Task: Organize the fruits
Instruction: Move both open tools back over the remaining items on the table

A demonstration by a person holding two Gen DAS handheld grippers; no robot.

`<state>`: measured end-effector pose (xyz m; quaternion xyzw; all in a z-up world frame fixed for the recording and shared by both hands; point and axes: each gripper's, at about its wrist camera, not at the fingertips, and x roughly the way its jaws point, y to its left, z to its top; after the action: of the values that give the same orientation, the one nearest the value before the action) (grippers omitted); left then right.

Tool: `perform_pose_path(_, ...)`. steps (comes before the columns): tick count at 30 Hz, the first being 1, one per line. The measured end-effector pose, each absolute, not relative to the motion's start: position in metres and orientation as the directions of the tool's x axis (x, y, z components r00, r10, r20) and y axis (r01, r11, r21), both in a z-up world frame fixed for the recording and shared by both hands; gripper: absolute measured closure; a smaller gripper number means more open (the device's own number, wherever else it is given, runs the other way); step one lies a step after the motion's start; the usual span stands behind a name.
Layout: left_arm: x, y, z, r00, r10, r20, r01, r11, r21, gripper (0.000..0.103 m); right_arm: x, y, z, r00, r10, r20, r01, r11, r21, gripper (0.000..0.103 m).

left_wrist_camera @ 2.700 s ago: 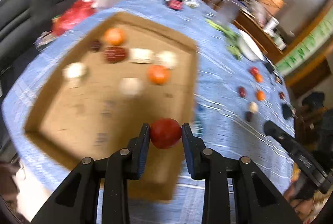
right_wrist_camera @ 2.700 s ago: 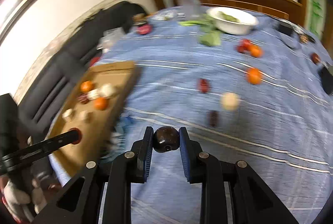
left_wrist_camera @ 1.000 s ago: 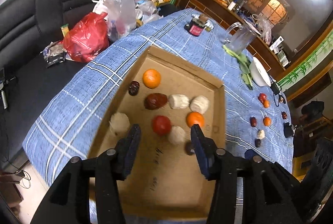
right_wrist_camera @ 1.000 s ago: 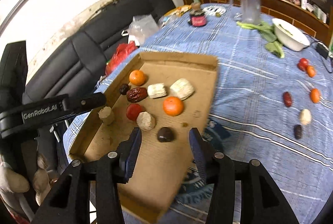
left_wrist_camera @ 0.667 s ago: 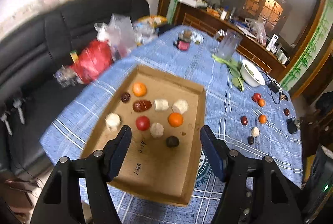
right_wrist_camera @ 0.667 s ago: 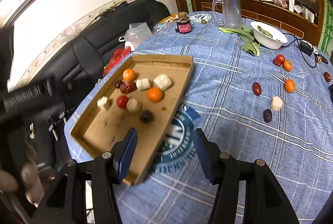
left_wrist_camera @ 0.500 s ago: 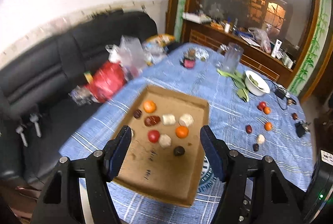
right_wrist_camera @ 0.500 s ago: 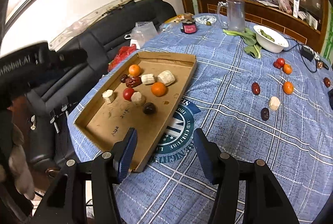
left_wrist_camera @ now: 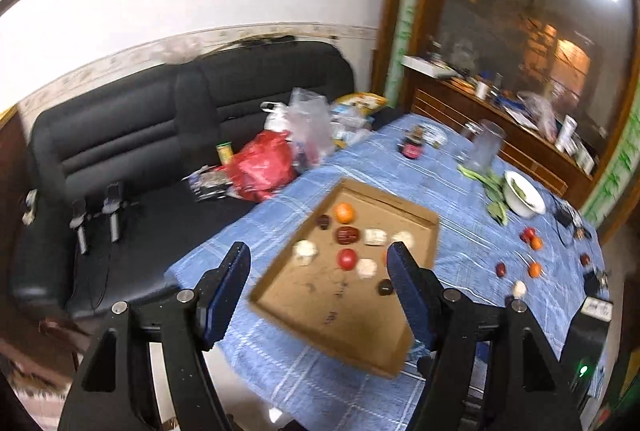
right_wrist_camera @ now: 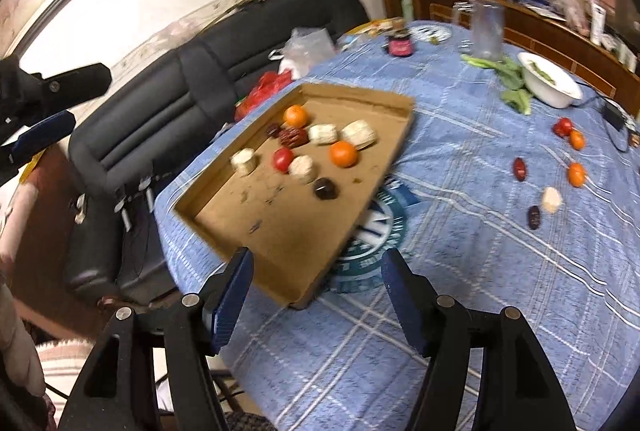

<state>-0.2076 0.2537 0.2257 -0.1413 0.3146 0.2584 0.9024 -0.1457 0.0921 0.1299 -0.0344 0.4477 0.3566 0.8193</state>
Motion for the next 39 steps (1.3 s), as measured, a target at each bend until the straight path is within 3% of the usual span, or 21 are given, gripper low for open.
perform_pose_path(14,-0.284,0.316,0.207,0.585,0.447,-0.676,-0.733,0.648,-0.206,0.031,-0.194,0.161,0.114,0.206,0.565,-0.799,-0.787,0.581,0.208,0.032)
perform_pose_path(30,-0.271,0.301,0.196,0.596,0.394,-0.700,-0.685,0.704,-0.188,0.031,-0.197,0.156,0.106,0.208,0.538,-0.817,-0.761,0.614,0.211,0.032)
perform_pose_path(39,-0.228,0.259,0.178,0.627,0.296,-0.721,-0.579,0.796,-0.177,0.031,-0.181,0.119,0.101,0.252,0.500,-0.829,-0.691,0.692,0.208,0.032)
